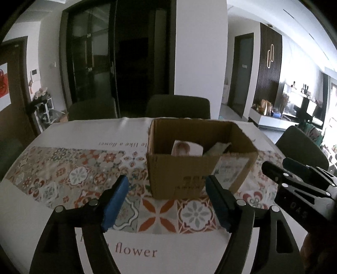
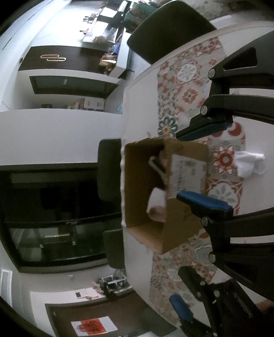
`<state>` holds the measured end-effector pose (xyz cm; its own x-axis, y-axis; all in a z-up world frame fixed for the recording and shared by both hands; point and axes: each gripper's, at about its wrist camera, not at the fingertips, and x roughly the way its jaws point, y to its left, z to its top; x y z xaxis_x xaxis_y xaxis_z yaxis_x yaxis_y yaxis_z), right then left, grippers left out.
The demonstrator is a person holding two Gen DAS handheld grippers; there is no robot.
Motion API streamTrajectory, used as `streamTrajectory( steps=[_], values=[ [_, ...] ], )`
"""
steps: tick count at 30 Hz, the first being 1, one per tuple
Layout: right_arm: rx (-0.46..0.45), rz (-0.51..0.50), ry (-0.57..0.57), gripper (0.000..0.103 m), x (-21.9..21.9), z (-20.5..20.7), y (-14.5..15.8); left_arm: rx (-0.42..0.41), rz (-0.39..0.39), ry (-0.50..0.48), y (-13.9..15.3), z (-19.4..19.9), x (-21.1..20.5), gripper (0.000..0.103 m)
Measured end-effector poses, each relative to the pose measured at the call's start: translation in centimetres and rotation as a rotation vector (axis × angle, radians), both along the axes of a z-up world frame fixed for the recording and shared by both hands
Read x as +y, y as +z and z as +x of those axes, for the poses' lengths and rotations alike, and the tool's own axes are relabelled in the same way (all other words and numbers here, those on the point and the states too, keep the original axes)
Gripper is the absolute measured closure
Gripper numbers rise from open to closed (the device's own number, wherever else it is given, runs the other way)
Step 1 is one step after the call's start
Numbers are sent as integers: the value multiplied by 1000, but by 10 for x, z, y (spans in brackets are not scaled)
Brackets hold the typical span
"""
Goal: Organize soft objects
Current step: 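Move the right gripper back to the small white cloth on the table, then close the right gripper on the small white cloth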
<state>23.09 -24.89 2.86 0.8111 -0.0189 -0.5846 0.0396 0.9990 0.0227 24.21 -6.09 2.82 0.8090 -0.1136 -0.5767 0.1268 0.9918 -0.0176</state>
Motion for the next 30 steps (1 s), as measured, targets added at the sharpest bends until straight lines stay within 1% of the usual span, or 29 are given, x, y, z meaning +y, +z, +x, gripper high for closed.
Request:
streamTrajectory(
  steps=[3,8,18,25,30],
  values=[
    [33,14,-2,52,-2,-7,-14,13,27,-3,-12,-10,-3,22],
    [93,33,0,52,-4,-17,-44,79,37,-11,-38,-17,-4,22],
    [200,47,-9,52,-3,-28,-91,187,69,-14,-84,-24,-6,22],
    [262,76,-8,52,-4,-26,-118,277,81,-14,-112,-19,-8,22],
    [323,102,-12,52,-5,-15,-143,314,106,-6,-126,-10,-10,22]
  ],
)
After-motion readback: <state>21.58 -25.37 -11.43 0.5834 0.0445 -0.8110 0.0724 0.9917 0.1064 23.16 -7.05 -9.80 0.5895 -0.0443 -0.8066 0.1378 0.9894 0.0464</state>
